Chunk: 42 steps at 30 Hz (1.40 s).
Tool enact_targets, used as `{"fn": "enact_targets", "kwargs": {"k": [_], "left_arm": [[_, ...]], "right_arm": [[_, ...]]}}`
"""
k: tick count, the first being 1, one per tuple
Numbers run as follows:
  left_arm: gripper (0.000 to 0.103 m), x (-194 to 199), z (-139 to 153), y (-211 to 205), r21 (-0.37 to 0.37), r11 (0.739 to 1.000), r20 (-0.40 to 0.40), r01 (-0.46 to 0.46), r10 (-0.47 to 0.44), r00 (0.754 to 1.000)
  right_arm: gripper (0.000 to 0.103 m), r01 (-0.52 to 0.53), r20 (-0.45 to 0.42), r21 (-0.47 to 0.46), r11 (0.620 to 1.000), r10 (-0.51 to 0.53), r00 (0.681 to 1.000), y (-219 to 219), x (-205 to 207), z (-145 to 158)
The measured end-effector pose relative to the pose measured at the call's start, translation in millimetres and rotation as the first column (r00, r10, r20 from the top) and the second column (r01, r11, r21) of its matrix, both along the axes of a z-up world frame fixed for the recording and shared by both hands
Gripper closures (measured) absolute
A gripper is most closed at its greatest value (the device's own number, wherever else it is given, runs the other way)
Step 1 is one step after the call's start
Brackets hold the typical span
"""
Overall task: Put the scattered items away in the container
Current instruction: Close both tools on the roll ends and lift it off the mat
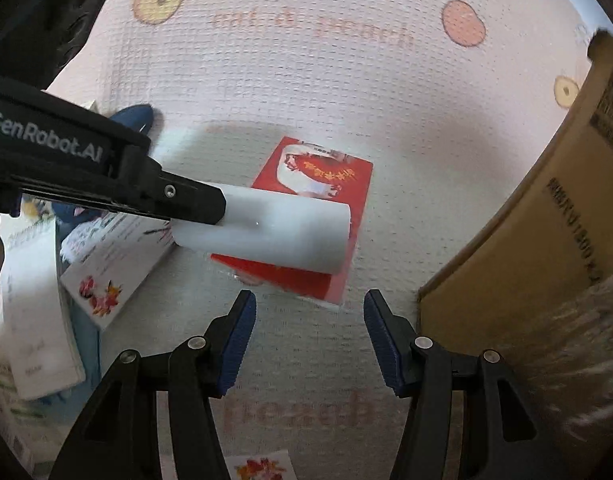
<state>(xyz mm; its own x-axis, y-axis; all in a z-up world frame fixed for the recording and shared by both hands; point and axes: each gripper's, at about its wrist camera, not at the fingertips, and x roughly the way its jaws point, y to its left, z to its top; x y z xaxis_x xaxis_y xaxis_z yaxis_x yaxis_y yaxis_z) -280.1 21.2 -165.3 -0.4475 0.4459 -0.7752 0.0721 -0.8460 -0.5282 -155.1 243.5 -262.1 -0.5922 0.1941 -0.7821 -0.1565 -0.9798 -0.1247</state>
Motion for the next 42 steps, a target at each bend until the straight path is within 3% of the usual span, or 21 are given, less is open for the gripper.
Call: {"fn": "enact_targets", "kwargs": {"k": [5, 8, 12, 18, 27, 30, 33, 37, 42], "left_arm": [[0.069, -6.4, 0.2, -4.9, 0.009, 1.0, -0.014, -0.014, 0.014, 1.0], [0.069, -11.2, -1.4, -8.3, 0.028, 0.999, -0.012, -0.02, 0.02, 1.0], [0.069, -11.5, -5.2, -12.0, 0.072, 0.997, -0.002, -0.031, 0.031, 1.0], [0.069, -9.3, -8.9, -14.5, 0.1, 0.994, 0.003, -0.036, 0.036, 0.999], [0.073, -1.5, -6.5, -23.2, 0.114, 0.993, 0.013, -0.031, 0.03, 0.999], [0.075, 6.5, -2.7, -22.5, 0.115, 0.993, 0.0, 0.007, -0.007, 1.0], [0.075, 20.1, -3.2, -23.2, 0.124, 0.992, 0.012, 0.033, -0.035, 0.999], [0.077, 43.5, 4.8, -19.7, 0.118, 0.991, 0.006, 0.061, -0.062, 0.998], [0.08, 69.6, 18.8, -15.9, 0.082, 0.994, -0.001, 0.072, -0.072, 0.997]], "right_arm": [[0.038, -0.006, -0.107, -0.104, 0.995, -0.005, 0.994, 6.6, -1.1, 1.6], [0.038, 0.017, -0.164, -0.19, 0.982, -0.048, 0.985, 17.0, 2.2, 3.3], [0.038, 0.007, -0.222, -0.204, 0.979, -0.054, 0.974, 21.8, -5.3, 5.3], [0.037, -0.017, -0.222, -0.261, 0.965, -0.043, 0.974, 26.3, -19.0, -1.1], [0.038, -0.025, -0.208, -0.419, 0.908, -0.069, 0.976, 31.6, -8.1, 5.1], [0.054, 0.008, -0.202, -0.407, 0.914, -0.098, 0.974, 27.3, 1.5, 17.1], [0.061, 0.062, -0.132, -0.401, 0.914, -0.125, 0.983, 18.3, 11.3, 25.8], [0.064, 0.071, -0.089, -0.409, 0.91, -0.117, 0.989, 7.1, 31.7, 29.7], [0.064, 0.044, -0.046, -0.359, 0.932, -0.065, 0.997, -12.2, 51.4, 34.8]]}}
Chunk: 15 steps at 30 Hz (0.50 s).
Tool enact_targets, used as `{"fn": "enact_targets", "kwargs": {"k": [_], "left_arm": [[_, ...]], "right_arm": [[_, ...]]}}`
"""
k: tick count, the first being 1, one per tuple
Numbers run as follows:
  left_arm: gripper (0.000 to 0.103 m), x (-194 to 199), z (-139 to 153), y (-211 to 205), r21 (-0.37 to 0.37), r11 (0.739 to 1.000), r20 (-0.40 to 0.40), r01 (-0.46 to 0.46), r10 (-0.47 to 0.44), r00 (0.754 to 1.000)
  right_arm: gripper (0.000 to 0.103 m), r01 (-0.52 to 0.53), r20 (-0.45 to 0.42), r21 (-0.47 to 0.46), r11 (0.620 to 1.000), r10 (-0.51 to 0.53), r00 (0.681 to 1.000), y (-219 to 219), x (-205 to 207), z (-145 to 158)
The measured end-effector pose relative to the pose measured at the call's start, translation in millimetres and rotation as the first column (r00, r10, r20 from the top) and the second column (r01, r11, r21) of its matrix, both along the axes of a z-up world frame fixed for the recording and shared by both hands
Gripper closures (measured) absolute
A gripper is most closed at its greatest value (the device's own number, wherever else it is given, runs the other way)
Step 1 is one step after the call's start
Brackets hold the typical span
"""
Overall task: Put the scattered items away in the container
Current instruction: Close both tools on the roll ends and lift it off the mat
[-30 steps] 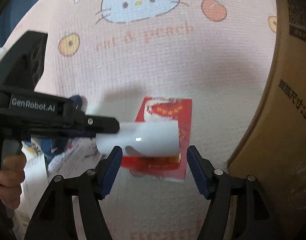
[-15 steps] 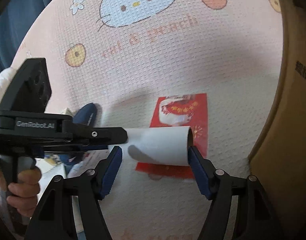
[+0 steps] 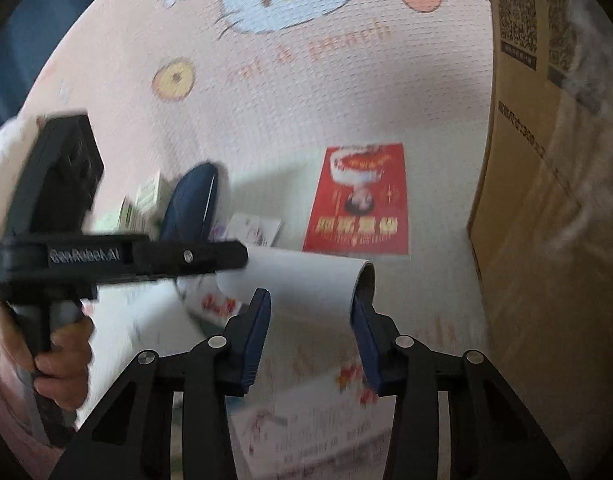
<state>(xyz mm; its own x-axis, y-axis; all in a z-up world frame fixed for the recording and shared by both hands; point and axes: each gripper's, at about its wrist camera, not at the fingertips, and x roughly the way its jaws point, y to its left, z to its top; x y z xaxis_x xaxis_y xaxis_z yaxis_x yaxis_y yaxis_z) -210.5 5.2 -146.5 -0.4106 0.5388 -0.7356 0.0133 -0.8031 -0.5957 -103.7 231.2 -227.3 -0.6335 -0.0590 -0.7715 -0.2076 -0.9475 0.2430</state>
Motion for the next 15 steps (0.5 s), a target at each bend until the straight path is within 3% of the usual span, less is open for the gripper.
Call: {"fn": "enact_targets", "kwargs": {"k": [7, 11, 15], "left_arm": [[0.08, 31.4, -15.0, -2.5, 0.026, 1.0, 0.108, 0.007, -0.01, 0.994], [0.077, 33.0, -23.8, -4.9, 0.062, 0.998, 0.144, -0.022, 0.013, 0.99], [0.077, 30.7, -18.6, -0.7, 0.019, 1.0, 0.121, -0.008, 0.006, 0.993]], "right_arm": [[0.064, -0.051, 0.087, -0.048, 0.998, 0.055, 0.995, -6.7, 16.3, -5.4], [0.064, -0.014, 0.158, -0.11, 0.994, 0.031, 0.987, -0.3, 17.6, -20.8], [0.063, 0.008, 0.166, -0.11, 0.994, 0.011, 0.986, 5.8, 20.4, -18.8]]}}
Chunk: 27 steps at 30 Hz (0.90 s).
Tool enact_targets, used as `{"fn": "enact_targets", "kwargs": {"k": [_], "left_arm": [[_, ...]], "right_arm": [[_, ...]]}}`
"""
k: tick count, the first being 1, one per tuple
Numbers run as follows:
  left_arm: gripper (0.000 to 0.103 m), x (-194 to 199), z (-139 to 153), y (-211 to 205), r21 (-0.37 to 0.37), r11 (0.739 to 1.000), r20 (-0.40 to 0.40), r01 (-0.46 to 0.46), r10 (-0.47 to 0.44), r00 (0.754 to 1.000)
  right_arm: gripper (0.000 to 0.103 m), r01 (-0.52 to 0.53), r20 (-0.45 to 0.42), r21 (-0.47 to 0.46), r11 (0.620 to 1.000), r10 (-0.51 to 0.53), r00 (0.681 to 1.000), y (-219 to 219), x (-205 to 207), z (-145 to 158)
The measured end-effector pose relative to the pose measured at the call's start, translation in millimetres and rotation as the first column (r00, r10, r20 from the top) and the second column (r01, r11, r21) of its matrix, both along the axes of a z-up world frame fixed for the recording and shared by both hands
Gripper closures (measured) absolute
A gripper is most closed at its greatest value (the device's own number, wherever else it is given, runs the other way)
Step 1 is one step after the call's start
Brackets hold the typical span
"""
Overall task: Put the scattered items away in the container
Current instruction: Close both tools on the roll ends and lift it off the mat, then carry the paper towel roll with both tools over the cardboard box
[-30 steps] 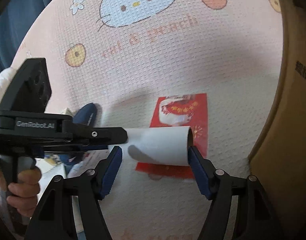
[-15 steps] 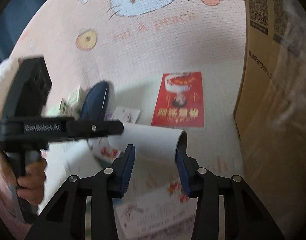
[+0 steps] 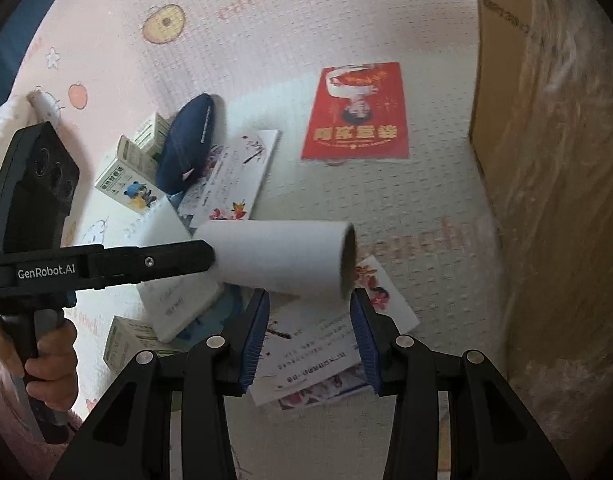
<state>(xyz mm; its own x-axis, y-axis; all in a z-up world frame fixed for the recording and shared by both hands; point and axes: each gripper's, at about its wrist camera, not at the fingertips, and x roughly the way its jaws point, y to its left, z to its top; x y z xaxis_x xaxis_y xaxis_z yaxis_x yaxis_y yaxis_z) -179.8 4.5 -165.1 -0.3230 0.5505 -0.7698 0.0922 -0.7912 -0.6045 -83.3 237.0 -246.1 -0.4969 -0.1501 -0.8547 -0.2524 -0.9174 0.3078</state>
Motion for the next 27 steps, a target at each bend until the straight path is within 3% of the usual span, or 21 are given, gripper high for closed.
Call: {"fn": "enact_targets", "kwargs": {"k": [7, 11, 17, 19, 22, 27], "left_arm": [[0.076, -6.5, 6.3, 7.7, -0.101, 0.995, -0.042, 0.007, -0.011, 0.999], [0.076, -6.8, 7.1, 12.0, -0.15, 0.989, -0.057, 0.013, -0.022, 0.998], [0.077, -6.0, 4.4, 8.5, -0.119, 0.993, -0.071, 0.016, -0.024, 0.997], [0.077, -5.9, 2.1, 8.2, -0.103, 0.995, -0.072, 0.008, -0.015, 0.997], [0.077, -5.8, 4.8, 10.8, -0.131, 0.991, -0.088, 0.004, -0.016, 0.996], [0.077, -9.7, 7.6, 15.7, -0.179, 0.984, -0.102, 0.013, -0.032, 0.994]], "right_arm": [[0.061, 0.042, -0.083, 0.013, 0.999, -0.04, 0.996, 13.5, -10.8, 7.5], [0.061, 0.039, -0.088, 0.008, 0.999, -0.038, 0.995, 18.7, -25.5, 1.6], [0.061, 0.041, -0.083, -0.021, 0.999, -0.042, 0.996, 15.9, -28.1, -3.3], [0.066, 0.015, -0.08, -0.031, 0.999, -0.017, 0.997, 9.3, -28.5, -4.6], [0.067, 0.008, -0.086, 0.028, 1.0, -0.005, 0.996, 0.0, -27.9, -2.9], [0.068, -0.009, -0.079, 0.03, 1.0, 0.011, 0.997, 0.6, -29.2, -5.1]]}}
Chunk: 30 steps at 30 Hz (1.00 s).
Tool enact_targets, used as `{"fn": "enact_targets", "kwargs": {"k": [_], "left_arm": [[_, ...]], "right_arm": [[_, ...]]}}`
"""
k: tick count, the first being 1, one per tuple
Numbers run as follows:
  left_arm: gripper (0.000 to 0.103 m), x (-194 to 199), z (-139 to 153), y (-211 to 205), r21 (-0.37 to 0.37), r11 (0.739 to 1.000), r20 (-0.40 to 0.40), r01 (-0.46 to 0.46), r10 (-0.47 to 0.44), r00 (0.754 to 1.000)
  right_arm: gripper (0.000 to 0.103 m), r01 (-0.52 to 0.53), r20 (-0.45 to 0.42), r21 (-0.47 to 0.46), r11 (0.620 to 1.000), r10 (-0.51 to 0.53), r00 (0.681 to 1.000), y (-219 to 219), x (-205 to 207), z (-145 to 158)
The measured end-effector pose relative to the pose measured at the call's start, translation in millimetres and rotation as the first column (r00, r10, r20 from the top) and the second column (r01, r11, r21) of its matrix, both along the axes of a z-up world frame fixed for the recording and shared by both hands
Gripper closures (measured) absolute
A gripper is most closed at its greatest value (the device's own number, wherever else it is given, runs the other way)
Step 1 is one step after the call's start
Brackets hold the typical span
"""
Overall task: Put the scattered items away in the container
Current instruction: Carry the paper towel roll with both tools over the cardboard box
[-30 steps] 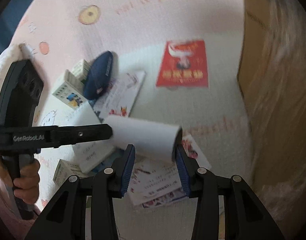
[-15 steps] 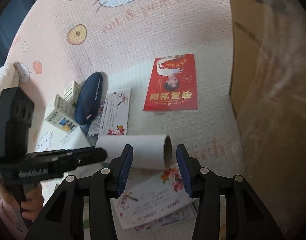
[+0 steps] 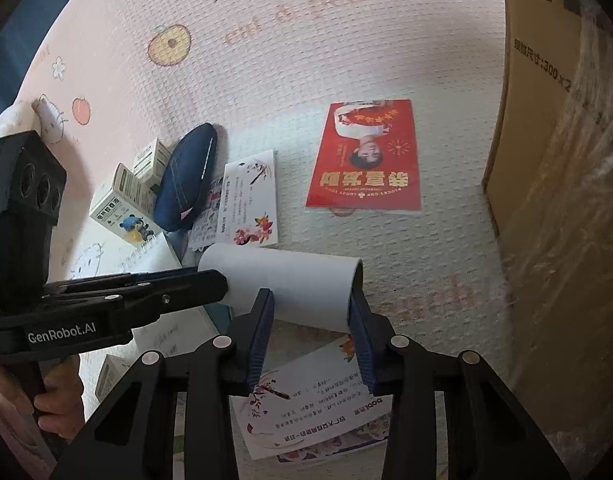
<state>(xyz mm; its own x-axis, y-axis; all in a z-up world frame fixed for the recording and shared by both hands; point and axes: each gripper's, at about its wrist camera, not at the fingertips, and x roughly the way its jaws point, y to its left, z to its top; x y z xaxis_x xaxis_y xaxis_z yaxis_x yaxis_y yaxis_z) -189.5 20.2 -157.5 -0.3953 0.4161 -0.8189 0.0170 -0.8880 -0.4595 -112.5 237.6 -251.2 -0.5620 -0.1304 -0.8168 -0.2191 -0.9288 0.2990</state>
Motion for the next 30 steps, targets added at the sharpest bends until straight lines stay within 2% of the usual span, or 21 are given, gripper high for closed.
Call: {"fn": "enact_targets", "kwargs": {"k": [4, 8, 12, 21, 26, 30], "left_arm": [[0.077, -2.2, -0.6, -1.7, 0.01, 1.0, -0.01, -0.021, 0.022, 1.0], [0.078, -3.0, 2.5, -0.4, 0.004, 1.0, -0.02, -0.02, 0.02, 1.0], [0.078, 0.0, 16.9, -2.8, 0.033, 0.999, -0.043, -0.032, 0.033, 0.999], [0.078, 15.3, 100.4, -13.8, 0.075, 0.996, -0.205, -0.045, 0.059, 0.977], [0.078, 19.1, 146.4, 0.6, 0.099, 0.995, -0.29, -0.014, 0.042, 0.956], [0.078, 10.4, 172.7, 25.9, 0.094, 0.995, -0.338, 0.034, -0.001, 0.941]], "right_arm": [[0.068, 0.015, 0.001, -0.048, 0.999, -0.015, 1.0, 5.5, -0.6, -4.0], [0.071, 0.013, -0.006, -0.005, 1.0, -0.013, 1.0, 0.6, 1.9, 0.9], [0.072, 0.016, -0.012, 0.039, 0.999, -0.016, 1.0, -3.2, 4.4, 15.6], [0.075, -0.01, -0.177, 0.116, 0.993, 0.03, 0.984, -15.6, 15.6, 100.1], [0.076, 0.012, -0.278, 0.181, 0.983, 0.039, 0.96, -16.4, 35.9, 150.6], [0.076, 0.08, -0.332, 0.208, 0.975, -0.006, 0.943, -4.7, 56.6, 180.7]]}}
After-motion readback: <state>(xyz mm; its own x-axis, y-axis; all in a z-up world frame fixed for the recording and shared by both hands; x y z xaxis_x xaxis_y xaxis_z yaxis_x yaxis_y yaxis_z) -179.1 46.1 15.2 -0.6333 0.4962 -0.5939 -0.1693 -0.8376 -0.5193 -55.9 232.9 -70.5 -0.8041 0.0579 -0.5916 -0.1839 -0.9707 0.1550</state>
